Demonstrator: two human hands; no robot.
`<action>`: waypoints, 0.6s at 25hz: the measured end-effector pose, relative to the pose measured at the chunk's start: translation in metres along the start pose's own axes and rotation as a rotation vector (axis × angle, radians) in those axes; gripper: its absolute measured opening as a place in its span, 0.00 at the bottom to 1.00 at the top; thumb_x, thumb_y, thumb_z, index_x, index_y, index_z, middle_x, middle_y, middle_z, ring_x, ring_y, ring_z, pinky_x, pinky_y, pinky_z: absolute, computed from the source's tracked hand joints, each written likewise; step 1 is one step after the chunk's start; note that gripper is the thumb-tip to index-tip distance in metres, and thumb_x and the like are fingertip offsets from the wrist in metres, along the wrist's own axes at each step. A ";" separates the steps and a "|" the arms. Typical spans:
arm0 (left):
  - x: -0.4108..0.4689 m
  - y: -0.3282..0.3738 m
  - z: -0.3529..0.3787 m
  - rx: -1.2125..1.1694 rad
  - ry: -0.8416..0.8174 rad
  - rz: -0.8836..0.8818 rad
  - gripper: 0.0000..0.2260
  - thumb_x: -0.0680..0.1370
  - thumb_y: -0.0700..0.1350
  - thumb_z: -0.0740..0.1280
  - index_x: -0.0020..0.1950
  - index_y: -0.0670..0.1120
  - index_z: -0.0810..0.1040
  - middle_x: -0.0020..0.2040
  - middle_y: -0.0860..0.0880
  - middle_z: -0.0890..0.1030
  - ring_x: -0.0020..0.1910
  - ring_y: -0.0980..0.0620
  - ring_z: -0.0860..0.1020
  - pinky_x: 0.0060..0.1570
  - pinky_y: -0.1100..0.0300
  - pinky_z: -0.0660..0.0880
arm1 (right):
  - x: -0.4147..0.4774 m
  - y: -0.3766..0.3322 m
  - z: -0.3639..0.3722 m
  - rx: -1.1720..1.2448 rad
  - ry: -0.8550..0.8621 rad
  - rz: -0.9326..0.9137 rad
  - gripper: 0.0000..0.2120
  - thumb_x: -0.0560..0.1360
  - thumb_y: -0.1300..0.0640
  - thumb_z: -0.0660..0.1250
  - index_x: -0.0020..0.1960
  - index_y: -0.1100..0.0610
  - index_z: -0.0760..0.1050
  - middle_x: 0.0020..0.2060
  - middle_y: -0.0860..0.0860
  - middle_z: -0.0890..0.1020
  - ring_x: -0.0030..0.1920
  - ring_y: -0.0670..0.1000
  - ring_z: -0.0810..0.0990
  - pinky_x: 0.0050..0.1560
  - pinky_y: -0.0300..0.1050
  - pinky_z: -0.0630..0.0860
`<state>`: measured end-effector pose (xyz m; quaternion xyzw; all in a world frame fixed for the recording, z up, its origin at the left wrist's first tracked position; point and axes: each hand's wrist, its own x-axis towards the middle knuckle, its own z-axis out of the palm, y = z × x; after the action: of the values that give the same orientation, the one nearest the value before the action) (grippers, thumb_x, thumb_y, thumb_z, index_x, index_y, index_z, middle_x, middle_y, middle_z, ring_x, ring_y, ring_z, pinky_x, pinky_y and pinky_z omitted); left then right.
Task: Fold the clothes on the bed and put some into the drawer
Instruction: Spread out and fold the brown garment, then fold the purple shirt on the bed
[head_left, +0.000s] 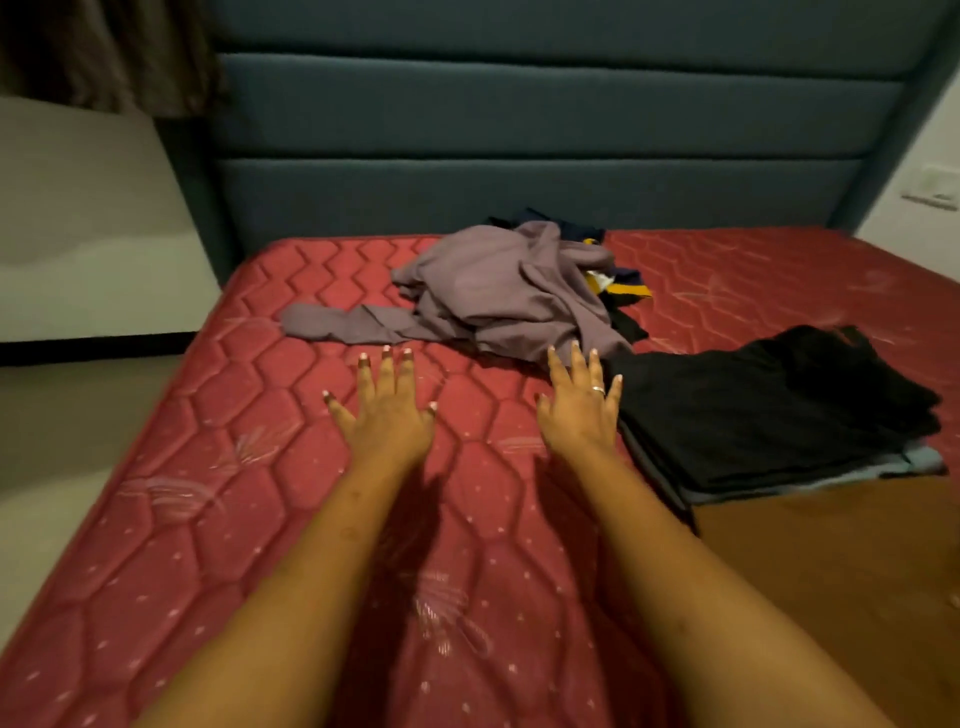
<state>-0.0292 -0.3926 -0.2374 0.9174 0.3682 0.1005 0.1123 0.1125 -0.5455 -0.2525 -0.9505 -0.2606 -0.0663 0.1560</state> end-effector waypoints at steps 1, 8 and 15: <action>0.015 -0.017 0.002 0.008 -0.007 -0.010 0.32 0.81 0.55 0.57 0.79 0.52 0.44 0.80 0.51 0.43 0.78 0.47 0.38 0.68 0.30 0.41 | 0.017 -0.013 0.010 -0.033 -0.053 -0.014 0.33 0.78 0.51 0.60 0.79 0.46 0.48 0.79 0.50 0.45 0.78 0.55 0.41 0.74 0.62 0.42; 0.061 -0.087 0.115 0.083 -0.161 0.035 0.26 0.81 0.62 0.46 0.78 0.59 0.47 0.80 0.52 0.45 0.78 0.47 0.42 0.71 0.36 0.41 | 0.126 -0.012 0.072 -0.209 0.045 0.208 0.47 0.75 0.59 0.68 0.77 0.44 0.35 0.78 0.55 0.41 0.75 0.67 0.50 0.67 0.65 0.64; 0.045 -0.091 0.101 0.007 -0.314 0.078 0.26 0.82 0.60 0.46 0.79 0.57 0.44 0.79 0.51 0.41 0.78 0.48 0.39 0.73 0.43 0.37 | 0.119 -0.013 0.043 0.079 -0.069 0.290 0.14 0.75 0.64 0.62 0.59 0.66 0.75 0.58 0.68 0.76 0.59 0.68 0.75 0.56 0.57 0.73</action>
<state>-0.0298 -0.3103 -0.3545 0.9358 0.3106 -0.0412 0.1613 0.2090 -0.4642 -0.2650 -0.9730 -0.1281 -0.0001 0.1919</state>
